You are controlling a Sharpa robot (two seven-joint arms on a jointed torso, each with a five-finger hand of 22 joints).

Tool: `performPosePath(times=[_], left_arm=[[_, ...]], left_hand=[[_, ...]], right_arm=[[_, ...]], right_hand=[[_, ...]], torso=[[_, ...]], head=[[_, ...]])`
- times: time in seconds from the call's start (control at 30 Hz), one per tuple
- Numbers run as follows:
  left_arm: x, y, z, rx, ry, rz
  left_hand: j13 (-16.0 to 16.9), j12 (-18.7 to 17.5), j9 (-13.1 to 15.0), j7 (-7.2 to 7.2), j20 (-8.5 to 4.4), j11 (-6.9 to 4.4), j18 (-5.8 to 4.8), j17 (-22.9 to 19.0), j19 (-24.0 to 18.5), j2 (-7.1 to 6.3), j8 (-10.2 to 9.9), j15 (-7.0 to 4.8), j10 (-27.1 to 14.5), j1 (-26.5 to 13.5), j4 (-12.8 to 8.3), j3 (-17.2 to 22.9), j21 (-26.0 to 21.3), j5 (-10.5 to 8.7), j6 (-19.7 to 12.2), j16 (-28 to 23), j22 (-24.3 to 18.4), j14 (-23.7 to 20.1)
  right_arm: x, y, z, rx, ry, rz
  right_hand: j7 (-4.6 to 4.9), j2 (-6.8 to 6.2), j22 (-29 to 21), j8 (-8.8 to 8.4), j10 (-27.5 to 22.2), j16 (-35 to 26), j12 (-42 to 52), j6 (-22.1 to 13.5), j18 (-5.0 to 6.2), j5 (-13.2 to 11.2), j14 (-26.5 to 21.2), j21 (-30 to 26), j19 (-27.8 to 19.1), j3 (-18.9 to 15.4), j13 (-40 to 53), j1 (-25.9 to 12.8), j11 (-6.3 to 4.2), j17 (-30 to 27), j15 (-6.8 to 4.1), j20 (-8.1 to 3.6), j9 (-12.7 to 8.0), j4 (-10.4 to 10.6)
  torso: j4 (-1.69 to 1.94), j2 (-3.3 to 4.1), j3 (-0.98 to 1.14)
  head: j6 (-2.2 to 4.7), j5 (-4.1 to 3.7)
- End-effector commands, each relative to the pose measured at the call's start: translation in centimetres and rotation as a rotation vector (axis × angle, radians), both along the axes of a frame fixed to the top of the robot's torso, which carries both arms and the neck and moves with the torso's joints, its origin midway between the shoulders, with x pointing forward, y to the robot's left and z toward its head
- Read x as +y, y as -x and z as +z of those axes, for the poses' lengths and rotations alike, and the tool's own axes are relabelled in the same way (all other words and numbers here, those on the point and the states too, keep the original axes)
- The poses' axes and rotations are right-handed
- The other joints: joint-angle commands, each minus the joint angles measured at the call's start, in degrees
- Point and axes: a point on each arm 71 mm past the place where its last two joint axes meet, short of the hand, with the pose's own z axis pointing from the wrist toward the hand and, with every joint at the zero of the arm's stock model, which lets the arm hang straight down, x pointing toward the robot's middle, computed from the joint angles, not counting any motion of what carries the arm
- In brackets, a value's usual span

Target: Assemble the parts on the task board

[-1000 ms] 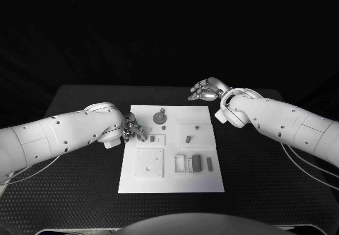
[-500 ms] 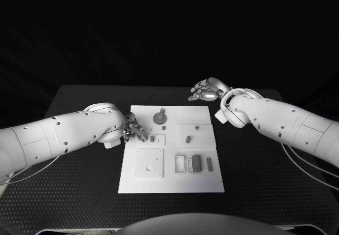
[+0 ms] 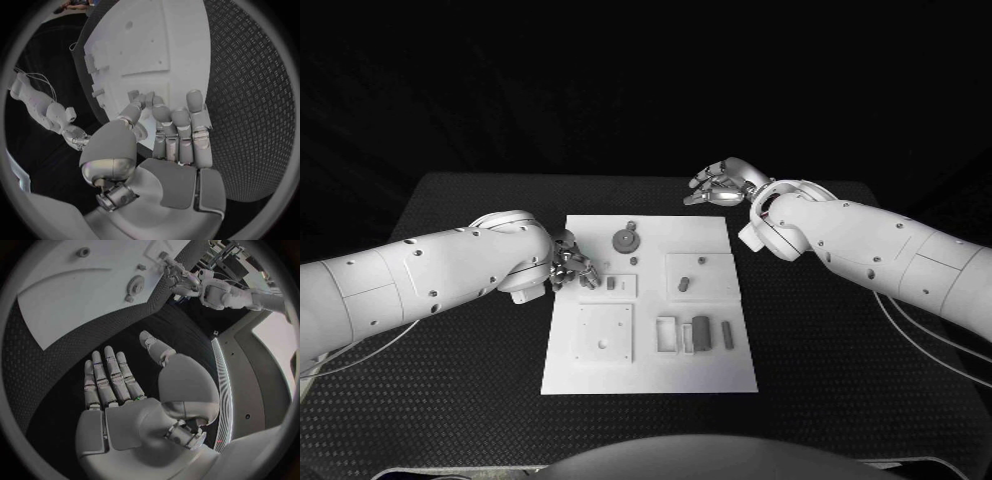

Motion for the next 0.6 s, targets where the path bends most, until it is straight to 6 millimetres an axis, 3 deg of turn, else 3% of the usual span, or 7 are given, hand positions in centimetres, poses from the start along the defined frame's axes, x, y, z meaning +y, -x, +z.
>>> performPosePath(times=[0.03,0.6], left_arm=[[-0.06,0.03,0.00,0.000,0.003,0.000],[0.10,-0.05,0.04,0.000,0.008,0.013]], left_hand=[[-0.08,0.32,-0.08,0.01,-0.23,-0.27,0.07,-0.05,0.26,0.02,0.15,-0.32,0.04,-0.82,0.02,-0.31,-0.12,-0.22,-0.33,0.20,0.96,0.21],[-0.06,0.39,-0.12,-0.06,-0.28,-0.35,0.11,-0.02,0.37,0.16,0.33,-0.39,0.13,-1.42,0.01,-0.86,-0.15,-0.26,-0.27,0.28,0.97,0.27]], right_arm=[[0.09,0.04,-0.03,0.004,0.000,0.012],[0.09,0.05,-0.05,0.004,0.000,0.012]], right_hand=[[3.25,0.07,0.06,0.26,0.50,-0.37,-0.31,-0.34,-0.86,-0.05,-0.04,-0.28,0.03,-0.17,-0.03,-0.35,0.08,-0.06,0.31,0.08,-0.10,0.16],[3.28,0.06,0.12,0.28,0.54,-0.37,-0.38,-0.34,-0.86,-0.06,-0.03,-0.34,0.04,-0.18,-0.03,-0.35,0.10,-0.08,0.33,0.08,-0.12,0.16]], torso=[[0.01,0.00,-0.01],[-0.01,0.00,0.01]], head=[[-0.03,0.00],[-0.01,-0.02]])
